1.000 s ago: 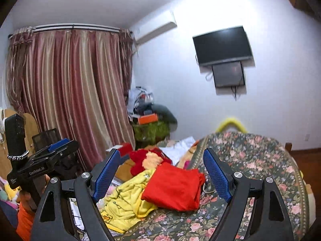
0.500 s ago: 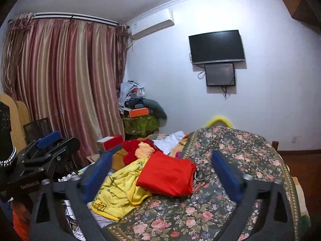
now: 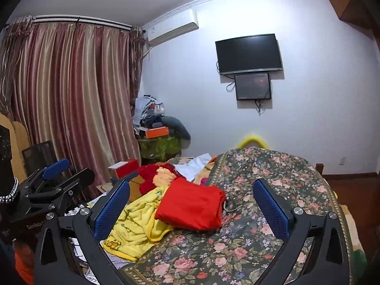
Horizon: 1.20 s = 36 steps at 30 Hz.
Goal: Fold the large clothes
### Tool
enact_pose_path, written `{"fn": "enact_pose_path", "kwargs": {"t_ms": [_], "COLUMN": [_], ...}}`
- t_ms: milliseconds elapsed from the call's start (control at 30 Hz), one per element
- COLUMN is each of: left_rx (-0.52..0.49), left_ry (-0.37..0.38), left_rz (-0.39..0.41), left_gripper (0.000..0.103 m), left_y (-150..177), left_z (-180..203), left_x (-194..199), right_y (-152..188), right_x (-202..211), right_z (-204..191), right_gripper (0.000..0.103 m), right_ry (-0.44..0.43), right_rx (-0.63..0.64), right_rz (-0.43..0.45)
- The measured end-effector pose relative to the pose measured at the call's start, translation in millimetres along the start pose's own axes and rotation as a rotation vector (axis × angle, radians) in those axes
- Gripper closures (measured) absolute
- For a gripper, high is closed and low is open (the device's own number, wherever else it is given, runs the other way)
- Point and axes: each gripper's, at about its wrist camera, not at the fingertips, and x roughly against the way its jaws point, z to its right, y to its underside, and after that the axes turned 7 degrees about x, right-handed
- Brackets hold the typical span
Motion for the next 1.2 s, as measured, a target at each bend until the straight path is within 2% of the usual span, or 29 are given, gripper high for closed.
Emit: {"fn": "enact_pose_path", "kwargs": {"t_ms": [1200], "left_rx": [0.018], "left_ry": [0.045], "left_rz": [-0.053], "left_gripper": [0.0], "left_y": [3.4], "left_z": [3.1], "left_x": [-13.7], "right_y": [2.6], "right_x": [-3.3], "right_z": [6.8], "right_gripper": [0.0], "right_ry": [0.039], "right_rx": [-0.016], "right_rz": [-0.011]}}
